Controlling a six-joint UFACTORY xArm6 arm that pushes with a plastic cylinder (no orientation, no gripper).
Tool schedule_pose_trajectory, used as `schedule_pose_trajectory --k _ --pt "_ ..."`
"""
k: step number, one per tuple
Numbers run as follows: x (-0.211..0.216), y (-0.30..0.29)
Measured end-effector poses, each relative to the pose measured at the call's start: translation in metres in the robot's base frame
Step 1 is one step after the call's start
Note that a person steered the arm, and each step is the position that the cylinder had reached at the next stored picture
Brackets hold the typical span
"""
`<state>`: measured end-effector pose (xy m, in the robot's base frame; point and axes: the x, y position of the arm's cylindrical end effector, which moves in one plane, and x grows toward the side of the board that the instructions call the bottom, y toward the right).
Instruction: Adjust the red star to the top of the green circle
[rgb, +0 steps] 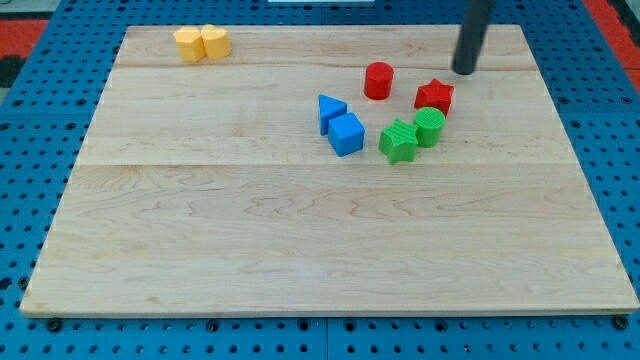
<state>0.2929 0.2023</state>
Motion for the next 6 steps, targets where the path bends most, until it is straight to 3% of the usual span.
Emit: schedule_pose_trajectory --k 1,3,4,5,6 --pt "0.039 0.000" --pt "0.039 -0.041" --pt "0.060 -0.006" --pt "0.108 -0.007" --pt "0.113 -0.041"
